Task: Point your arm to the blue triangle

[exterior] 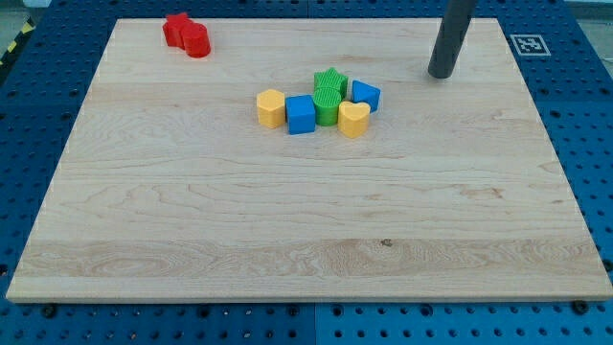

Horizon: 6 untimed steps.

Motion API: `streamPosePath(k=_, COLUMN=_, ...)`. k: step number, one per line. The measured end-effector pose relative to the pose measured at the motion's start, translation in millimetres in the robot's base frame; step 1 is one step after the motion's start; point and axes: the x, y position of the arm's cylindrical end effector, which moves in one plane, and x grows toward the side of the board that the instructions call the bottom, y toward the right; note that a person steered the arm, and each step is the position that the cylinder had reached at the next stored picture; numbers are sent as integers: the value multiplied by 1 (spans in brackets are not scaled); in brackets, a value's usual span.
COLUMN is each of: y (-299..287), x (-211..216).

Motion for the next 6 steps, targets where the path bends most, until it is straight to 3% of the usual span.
streamPosePath(k=1, y=0, x=0)
streamPosePath(k=4, y=-36, x=89)
streamPosePath(k=6, y=-52, x=91)
